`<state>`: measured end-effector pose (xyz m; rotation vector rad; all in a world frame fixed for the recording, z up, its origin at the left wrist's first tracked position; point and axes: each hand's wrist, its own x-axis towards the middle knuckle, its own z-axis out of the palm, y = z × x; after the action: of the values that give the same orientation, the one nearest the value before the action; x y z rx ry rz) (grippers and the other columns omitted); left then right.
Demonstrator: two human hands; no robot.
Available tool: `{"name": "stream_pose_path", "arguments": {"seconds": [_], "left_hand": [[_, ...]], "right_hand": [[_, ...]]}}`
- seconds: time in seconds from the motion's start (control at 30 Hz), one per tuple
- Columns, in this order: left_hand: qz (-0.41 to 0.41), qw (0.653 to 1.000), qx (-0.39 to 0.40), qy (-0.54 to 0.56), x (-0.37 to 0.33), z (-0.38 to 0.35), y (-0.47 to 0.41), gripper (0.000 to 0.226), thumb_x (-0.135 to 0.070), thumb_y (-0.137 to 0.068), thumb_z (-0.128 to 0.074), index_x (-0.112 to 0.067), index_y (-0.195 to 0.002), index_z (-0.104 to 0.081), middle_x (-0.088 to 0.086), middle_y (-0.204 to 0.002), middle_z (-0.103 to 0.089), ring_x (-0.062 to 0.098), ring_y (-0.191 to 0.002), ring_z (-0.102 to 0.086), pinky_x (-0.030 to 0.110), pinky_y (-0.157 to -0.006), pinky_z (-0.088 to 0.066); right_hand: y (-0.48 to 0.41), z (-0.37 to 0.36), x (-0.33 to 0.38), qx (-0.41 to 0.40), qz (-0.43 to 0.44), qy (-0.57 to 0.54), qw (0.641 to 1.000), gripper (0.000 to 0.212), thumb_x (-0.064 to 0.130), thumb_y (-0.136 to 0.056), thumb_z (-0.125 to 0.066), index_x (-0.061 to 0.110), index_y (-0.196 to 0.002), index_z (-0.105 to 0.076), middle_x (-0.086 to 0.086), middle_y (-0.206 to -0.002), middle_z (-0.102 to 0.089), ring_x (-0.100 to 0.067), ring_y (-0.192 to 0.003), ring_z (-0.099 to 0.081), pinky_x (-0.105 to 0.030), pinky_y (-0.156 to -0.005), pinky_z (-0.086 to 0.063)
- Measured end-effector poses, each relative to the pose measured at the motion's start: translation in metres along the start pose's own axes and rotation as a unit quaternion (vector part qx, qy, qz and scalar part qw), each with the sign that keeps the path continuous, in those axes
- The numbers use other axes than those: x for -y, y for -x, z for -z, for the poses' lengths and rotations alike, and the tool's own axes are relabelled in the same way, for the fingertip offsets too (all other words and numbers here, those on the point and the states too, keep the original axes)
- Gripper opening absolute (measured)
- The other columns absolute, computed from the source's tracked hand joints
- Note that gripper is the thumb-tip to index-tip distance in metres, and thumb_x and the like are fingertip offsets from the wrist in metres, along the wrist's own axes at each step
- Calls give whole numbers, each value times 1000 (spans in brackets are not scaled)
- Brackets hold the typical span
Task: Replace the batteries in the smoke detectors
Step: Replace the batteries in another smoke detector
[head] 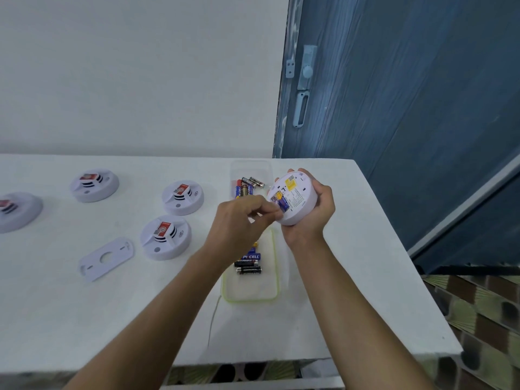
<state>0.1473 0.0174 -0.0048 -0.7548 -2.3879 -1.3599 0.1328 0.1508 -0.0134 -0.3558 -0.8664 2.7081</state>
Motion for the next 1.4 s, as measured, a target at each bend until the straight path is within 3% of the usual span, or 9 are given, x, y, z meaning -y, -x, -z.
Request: {"name": "stream_pose_path", "arguments": {"seconds": [0.2, 0.33, 0.5, 0.7, 0.87, 1.03, 1.23, 1.33, 1.4], "left_hand": [[139, 986, 27, 87, 3, 6, 5, 15, -23, -82, -78, -37, -79, -75, -25, -87, -71, 12, -71, -62, 13, -61, -47], [222, 947, 2, 231, 3, 9, 7, 11, -15, -75, -82, -23, -82, -79, -4, -86, -77, 16, -89, -71, 31, -84, -56], [289, 884, -1, 369, 4, 11, 10, 20, -13, -62, -83, -3, -78, -76, 20, -90, -74, 26, -90, -70, 32, -85, -56], [359, 844, 7, 397, 14, 19, 12, 21, -4, -71, -78, -6, -59, -61, 6, -66, -70, 8, -55, -58, 20, -52, -43], [355, 874, 11, 331, 21, 32, 20, 28, -21, -69, -82, -3, -70, -61, 14, -76, -71, 11, -66, -62, 21, -56, -47], [228, 973, 12, -19, 35, 57, 31, 34, -53, -70, -80, -22, -69, -64, -8, -67, -65, 2, -62, -57, 15, -56, -42], [177, 973, 48, -137, 57, 113, 46, 21, -43, -86, -68, -24, -76, -68, -13, -76, -67, 3, -75, -58, 21, -64, -42], [217, 961, 32, -170, 83, 143, 59, 12, -37, -86, -70, -26, -84, -69, -14, -83, -68, 1, -78, -58, 19, -66, -39], [259, 939, 49, -219, 104, 161, 69, 30, -41, -83, -73, -23, -106, -67, -5, -103, -67, 12, -93, -60, 25, -78, -44]], "right_hand": [[6, -3, -8, 9, -12, -5, 1000, 34, 30, -92, -39, 13, -102, -66, -6, -99, -68, -36, -102, -57, -34, -74, -54], [9, -6, -12, 36, -20, -9, 999, 33, 31, -89, -40, 14, -99, -66, -6, -97, -68, -34, -100, -56, -34, -74, -51], [12, -10, -17, 59, -31, -20, 998, 34, 33, -86, -41, 15, -97, -68, -9, -100, -65, -34, -99, -56, -37, -76, -49], [18, -16, -24, 70, -34, 1, 997, 34, 34, -76, -48, 15, -94, -70, -8, -97, -67, -32, -95, -59, -35, -74, -47], [19, -16, -34, 74, -52, 15, 996, 34, 30, -90, -37, 13, -98, -66, -6, -92, -71, -27, -89, -64, -33, -74, -49], [22, -25, -51, 86, -79, 30, 993, 38, 35, -82, -47, 11, -107, -64, -11, -106, -67, -31, -97, -64, -38, -77, -53], [21, -36, -81, 79, -111, -2, 991, 40, 36, -83, -52, 10, -109, -66, -12, -110, -69, -39, -112, -58, -55, -108, -40], [24, -46, -90, 101, -131, -22, 986, 34, 33, -91, -44, 11, -102, -68, -11, -109, -72, -36, -107, -63, -49, -98, -48], [27, -51, -99, 116, -149, -25, 982, 34, 33, -91, -44, 12, -100, -70, -10, -111, -73, -32, -102, -66, -49, -93, -50]]}}
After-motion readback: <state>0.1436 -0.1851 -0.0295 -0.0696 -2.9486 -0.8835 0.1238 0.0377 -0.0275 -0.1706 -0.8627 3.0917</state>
